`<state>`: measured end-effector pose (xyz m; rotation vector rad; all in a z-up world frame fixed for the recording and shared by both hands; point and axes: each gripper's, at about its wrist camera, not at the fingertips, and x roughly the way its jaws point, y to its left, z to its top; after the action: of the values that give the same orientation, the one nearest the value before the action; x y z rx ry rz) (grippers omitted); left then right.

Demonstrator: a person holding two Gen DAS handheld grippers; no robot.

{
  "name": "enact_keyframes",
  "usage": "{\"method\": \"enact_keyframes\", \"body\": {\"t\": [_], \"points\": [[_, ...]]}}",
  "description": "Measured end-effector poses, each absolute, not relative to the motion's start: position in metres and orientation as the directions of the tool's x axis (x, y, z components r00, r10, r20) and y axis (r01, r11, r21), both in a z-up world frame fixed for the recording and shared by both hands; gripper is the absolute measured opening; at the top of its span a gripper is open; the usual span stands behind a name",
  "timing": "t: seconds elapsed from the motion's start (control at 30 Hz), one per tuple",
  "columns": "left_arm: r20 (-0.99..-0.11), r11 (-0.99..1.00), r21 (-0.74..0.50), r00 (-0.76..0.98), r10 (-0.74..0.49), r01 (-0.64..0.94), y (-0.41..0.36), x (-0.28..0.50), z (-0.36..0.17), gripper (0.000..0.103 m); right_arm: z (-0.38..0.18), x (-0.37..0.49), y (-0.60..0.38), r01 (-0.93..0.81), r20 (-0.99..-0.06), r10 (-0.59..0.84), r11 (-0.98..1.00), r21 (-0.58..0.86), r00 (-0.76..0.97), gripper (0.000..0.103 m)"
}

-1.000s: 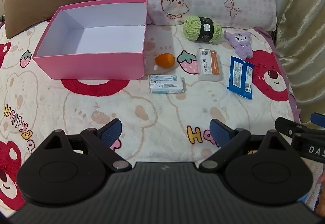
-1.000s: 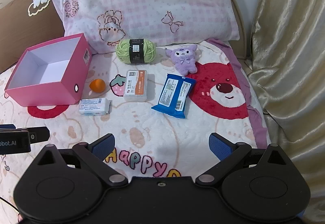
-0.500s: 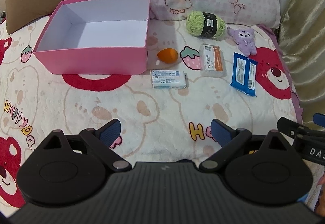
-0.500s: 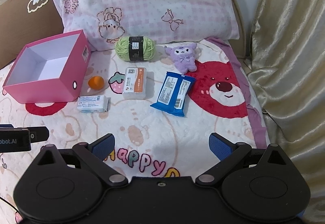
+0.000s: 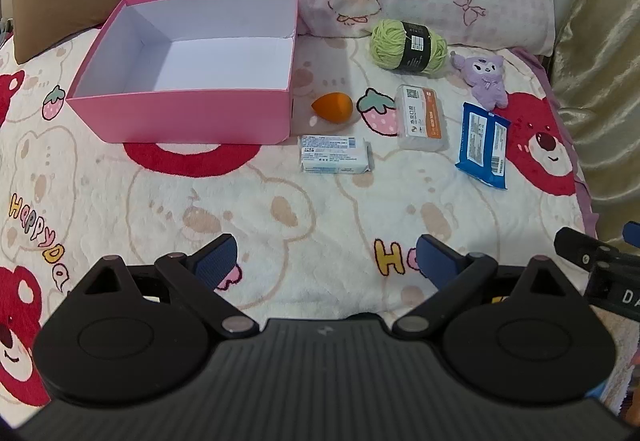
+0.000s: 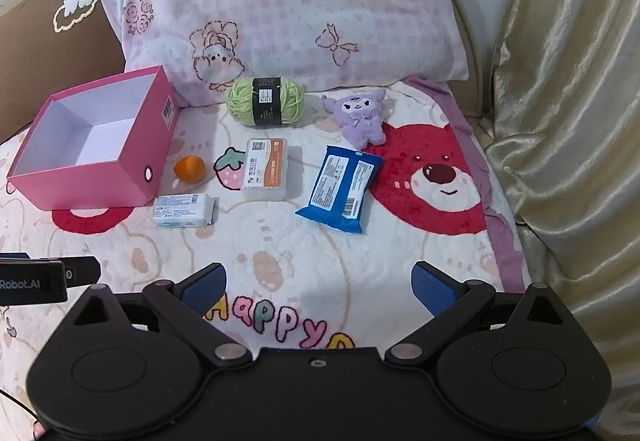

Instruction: Organize objects

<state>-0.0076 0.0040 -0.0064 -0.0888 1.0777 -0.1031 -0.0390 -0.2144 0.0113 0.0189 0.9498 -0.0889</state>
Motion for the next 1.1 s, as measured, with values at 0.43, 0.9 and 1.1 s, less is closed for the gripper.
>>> {"method": "enact_keyframes", "body": {"t": [0.43,0.9,1.1], "points": [[-0.879,0.992,-0.119,0.46,-0.123,0.039,0.003,-0.007,-0.01,0.097,0.011,-0.038,-0.213,0.084,-0.817,-0.069,0.996,-0.025,0.572,0.101],[-0.886,0.993,-0.115,0.45,-0.117,0.031,0.002,-0.006,-0.014,0.097,0.007,-0.039,-0.212,0.082,-0.821,-0.072,0.996,-0.03,0.567,0.101],[-0.888,0.994,-0.11,0.447,-0.111,0.028,0.002,-0.005,-0.018,0.097,0.004,-0.038,-0.213,0.084,-0.824,-0.068,0.996,-0.025,0.562,0.101]]}}
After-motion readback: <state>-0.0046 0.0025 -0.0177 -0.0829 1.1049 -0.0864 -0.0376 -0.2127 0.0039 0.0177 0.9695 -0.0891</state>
